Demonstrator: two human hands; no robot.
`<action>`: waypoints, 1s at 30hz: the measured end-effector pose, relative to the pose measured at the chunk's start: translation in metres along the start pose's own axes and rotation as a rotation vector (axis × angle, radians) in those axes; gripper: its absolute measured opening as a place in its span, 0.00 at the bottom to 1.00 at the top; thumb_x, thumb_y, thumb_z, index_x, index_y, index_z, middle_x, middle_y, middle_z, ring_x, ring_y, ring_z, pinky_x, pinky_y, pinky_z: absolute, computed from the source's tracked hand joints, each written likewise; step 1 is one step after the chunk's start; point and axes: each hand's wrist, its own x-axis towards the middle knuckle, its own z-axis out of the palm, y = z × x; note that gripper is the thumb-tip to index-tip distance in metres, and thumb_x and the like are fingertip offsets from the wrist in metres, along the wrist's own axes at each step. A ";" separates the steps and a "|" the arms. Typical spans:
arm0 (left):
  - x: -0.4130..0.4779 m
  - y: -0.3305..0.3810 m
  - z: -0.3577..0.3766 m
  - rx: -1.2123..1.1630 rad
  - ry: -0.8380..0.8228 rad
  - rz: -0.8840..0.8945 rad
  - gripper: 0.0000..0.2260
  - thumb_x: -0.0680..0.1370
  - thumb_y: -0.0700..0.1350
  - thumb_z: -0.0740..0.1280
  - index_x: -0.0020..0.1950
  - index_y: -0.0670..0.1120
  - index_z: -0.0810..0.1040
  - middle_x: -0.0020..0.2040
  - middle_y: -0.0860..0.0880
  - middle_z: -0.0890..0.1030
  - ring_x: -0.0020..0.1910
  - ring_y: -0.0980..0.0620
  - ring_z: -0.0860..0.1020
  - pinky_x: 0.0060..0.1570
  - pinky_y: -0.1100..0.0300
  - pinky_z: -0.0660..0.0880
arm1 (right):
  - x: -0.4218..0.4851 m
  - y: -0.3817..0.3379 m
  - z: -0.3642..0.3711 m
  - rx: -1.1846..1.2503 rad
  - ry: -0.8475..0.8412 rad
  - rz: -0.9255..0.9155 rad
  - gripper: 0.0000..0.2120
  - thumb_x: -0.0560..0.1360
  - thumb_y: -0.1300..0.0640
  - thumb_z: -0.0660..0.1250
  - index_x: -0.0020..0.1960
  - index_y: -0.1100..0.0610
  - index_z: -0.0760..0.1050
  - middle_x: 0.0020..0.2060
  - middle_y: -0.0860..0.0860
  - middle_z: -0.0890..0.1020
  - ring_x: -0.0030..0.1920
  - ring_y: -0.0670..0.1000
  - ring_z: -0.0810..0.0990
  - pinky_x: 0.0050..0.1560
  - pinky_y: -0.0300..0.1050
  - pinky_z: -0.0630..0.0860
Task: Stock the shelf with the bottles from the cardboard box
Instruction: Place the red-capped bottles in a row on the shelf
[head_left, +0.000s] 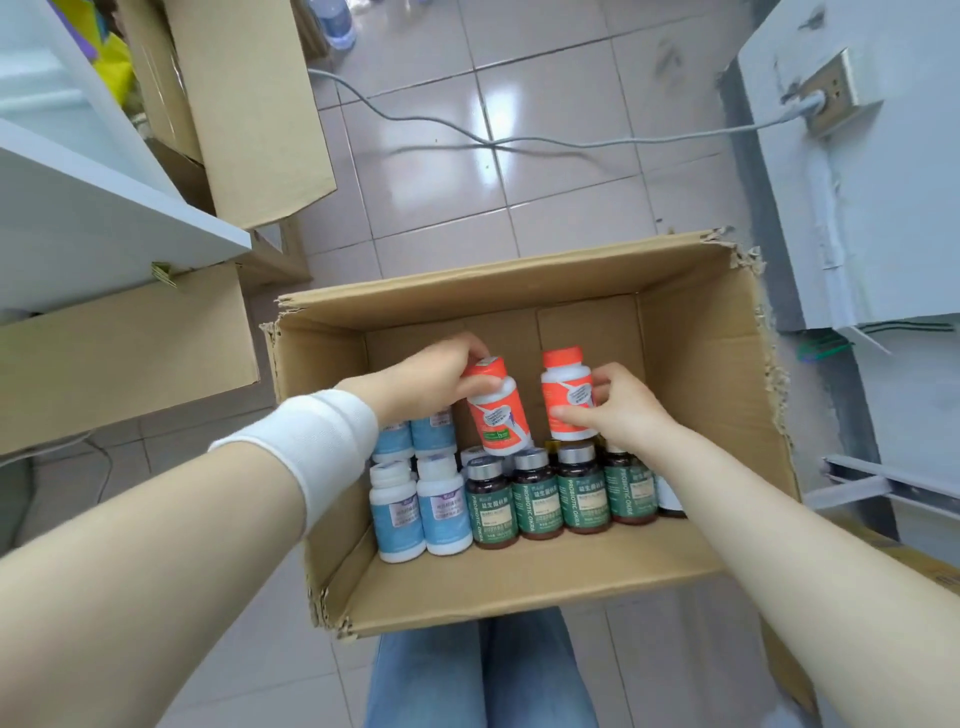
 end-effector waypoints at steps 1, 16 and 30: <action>-0.011 0.007 -0.002 -0.058 0.029 0.017 0.19 0.77 0.51 0.65 0.64 0.43 0.69 0.61 0.45 0.75 0.61 0.48 0.74 0.56 0.60 0.69 | -0.011 0.001 -0.008 0.038 0.004 -0.012 0.29 0.68 0.55 0.75 0.64 0.60 0.67 0.56 0.53 0.78 0.57 0.53 0.77 0.55 0.44 0.71; -0.249 0.186 -0.005 -0.834 0.231 0.322 0.10 0.80 0.49 0.60 0.60 0.47 0.71 0.47 0.52 0.77 0.48 0.52 0.77 0.46 0.60 0.74 | -0.335 0.026 -0.064 0.438 0.256 -0.129 0.28 0.70 0.54 0.73 0.67 0.59 0.70 0.60 0.55 0.78 0.57 0.52 0.78 0.62 0.52 0.74; -0.468 0.295 0.115 -0.687 -0.292 0.580 0.08 0.80 0.51 0.58 0.50 0.48 0.72 0.47 0.46 0.81 0.42 0.51 0.82 0.40 0.61 0.80 | -0.588 0.146 0.024 1.009 0.718 -0.229 0.21 0.72 0.55 0.70 0.62 0.61 0.71 0.57 0.55 0.80 0.55 0.51 0.80 0.59 0.45 0.75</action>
